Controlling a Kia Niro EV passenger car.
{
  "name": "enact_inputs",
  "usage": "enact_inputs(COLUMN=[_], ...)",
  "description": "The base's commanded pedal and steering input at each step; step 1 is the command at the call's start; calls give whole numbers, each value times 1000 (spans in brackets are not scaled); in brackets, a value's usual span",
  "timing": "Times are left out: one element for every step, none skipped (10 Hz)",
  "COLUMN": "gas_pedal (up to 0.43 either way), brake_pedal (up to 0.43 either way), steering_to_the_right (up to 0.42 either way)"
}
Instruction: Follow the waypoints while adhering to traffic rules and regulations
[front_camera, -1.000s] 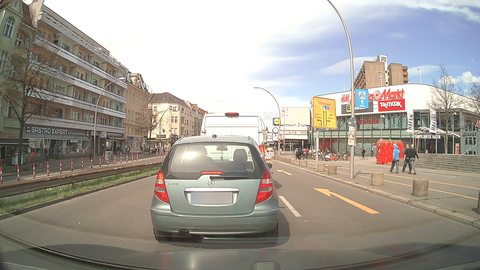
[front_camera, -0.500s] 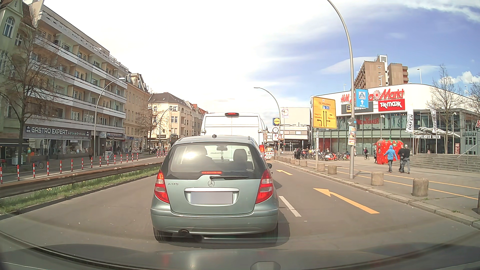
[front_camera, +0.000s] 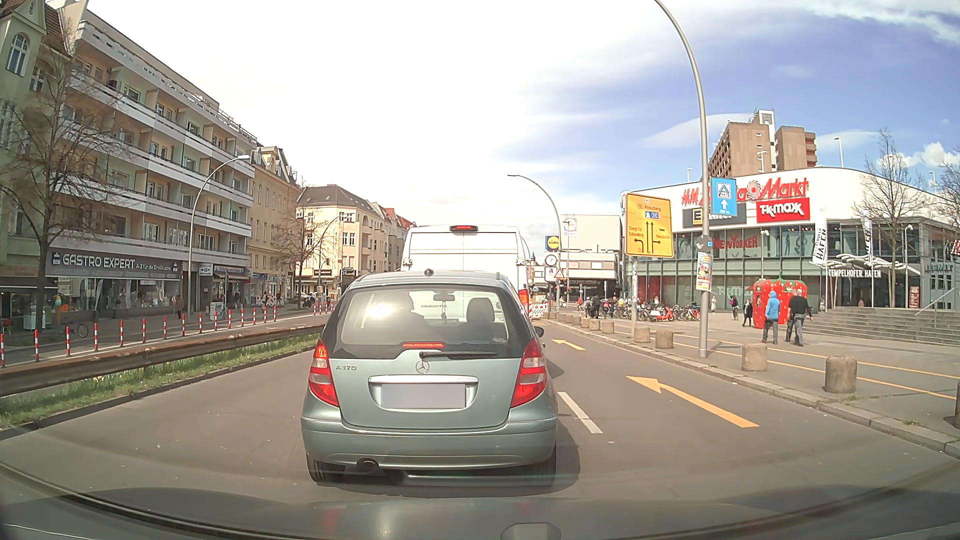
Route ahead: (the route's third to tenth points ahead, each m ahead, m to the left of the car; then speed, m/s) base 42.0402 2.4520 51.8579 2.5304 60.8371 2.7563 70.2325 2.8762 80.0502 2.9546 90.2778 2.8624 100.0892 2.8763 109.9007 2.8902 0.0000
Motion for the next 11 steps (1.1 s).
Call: enact_inputs(gas_pedal=[0, 0, 0, 0, 0, 0, 0, 0, 0, 0, 0], brake_pedal=[409, 409, 409, 409, 409, 415, 421, 415, 415, 415, 415], steering_to_the_right=[5, 5, 5, 5, 5, 5, 5, 5, 5, 5, 5])
